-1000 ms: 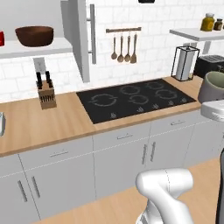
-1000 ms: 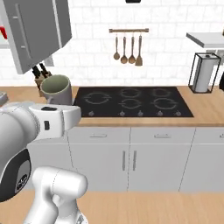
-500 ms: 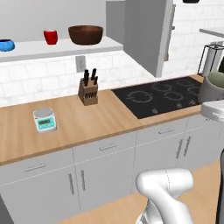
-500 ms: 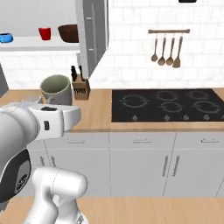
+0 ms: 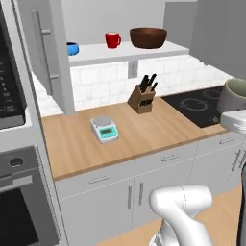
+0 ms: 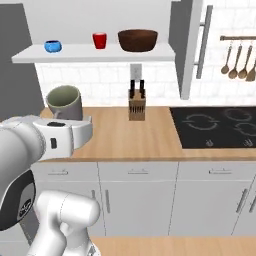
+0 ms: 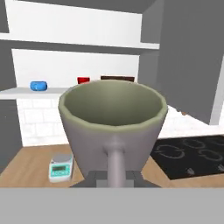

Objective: Gather all objects into one cabinet and sort the glasses and bowls to opposite sides.

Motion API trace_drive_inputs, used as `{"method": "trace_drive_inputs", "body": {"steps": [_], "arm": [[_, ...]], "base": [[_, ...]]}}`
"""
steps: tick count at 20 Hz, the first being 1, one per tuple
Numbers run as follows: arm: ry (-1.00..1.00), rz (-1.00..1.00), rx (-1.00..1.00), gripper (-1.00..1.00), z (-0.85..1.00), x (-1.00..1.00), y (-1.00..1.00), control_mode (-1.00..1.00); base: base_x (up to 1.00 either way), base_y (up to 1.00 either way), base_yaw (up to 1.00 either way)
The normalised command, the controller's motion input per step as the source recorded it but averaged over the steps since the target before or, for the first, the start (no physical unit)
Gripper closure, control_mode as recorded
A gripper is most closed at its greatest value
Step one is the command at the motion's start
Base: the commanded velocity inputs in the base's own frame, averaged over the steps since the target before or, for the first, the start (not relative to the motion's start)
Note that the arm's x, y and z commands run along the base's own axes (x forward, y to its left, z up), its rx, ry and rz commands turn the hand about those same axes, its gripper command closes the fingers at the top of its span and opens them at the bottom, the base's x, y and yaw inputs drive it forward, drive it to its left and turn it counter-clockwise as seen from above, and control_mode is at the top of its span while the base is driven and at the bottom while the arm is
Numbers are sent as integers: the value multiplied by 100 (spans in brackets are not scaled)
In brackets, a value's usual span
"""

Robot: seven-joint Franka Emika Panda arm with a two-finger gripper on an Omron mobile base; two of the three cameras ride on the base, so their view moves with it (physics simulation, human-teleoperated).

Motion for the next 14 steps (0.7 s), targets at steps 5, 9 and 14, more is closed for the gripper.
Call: {"method": "trace_drive_inputs", "body": {"steps": [5,9,14], "arm": [[0,0,0,100,0,0,0,100],[0,0,0,100,0,0,0,100],[0,0,0,100,0,0,0,100]], "base": [[35,99,-1],[78,78,-1],[94,5,3]]}}
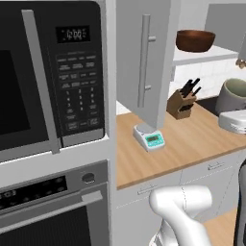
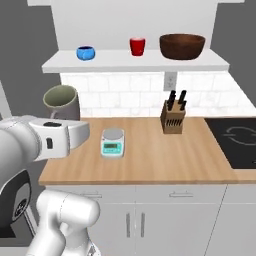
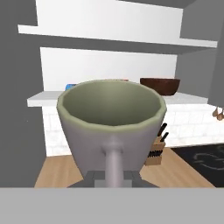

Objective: Gather all objects into one cabinet and sort the glasses and bowls to opposite sides.

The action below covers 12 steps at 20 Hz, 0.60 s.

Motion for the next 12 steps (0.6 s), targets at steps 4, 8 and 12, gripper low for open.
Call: {"method": "trace_drive_inputs", "body": {"steps": [4,8,12], "arm": [[0,0,0,100,0,0,0,100],[0,0,0,100,0,0,0,100],[0,0,0,100,0,0,0,100]], "base": [[45,-11,12],[19,55,12],[12,1,31]]}}
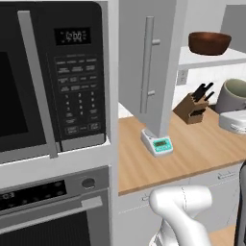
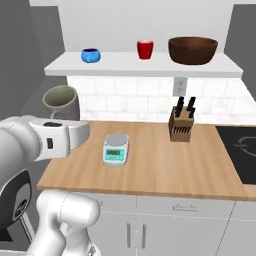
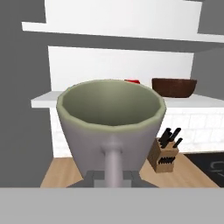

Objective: Gather all objects into one cabinet and sort the glasses and bowls to opposite sides.

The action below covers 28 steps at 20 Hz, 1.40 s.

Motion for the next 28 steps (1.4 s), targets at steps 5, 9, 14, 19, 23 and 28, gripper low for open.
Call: {"method": "trace_drive_inputs", "body": {"steps": [5,9,14,19,23,28], "arm": [[0,0,0,100,0,0,0,100],[0,0,0,100,0,0,0,100],[0,0,0,100,0,0,0,100],[0,0,0,100,0,0,0,100],[0,0,0,100,0,0,0,100],[0,0,0,100,0,0,0,100]], "base": [[38,-21,30],[60,-40,25],[62,-81,14],[26,-12,1],[18,-24,-2],[6,-17,-6]]}}
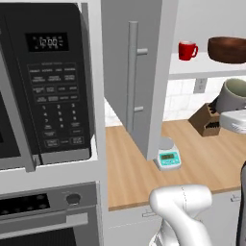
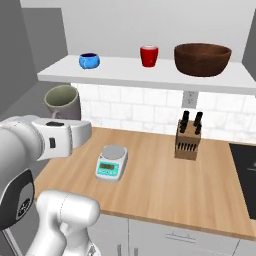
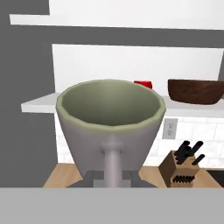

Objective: Gather all objects into one cabinet and sort the glasses and bowls to opposite sides.

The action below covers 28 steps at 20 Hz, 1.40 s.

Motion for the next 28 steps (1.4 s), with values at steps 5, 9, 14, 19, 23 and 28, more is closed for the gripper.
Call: {"method": "trace_drive_inputs", "body": {"steps": [5,9,14,19,23,28], "arm": [[0,0,0,100,0,0,0,100],[13,0,0,100,29,26,0,-100],[42,-4,0,100,95,72,1,-100],[49,-3,0,100,90,21,0,-100],[3,0,0,100,0,-78,-6,-100],[-43,9,2,100,-3,-70,0,-100]], "base": [[8,0,0],[3,0,0],[0,0,0],[0,0,0],[0,0,0],[0,0,0]]}}
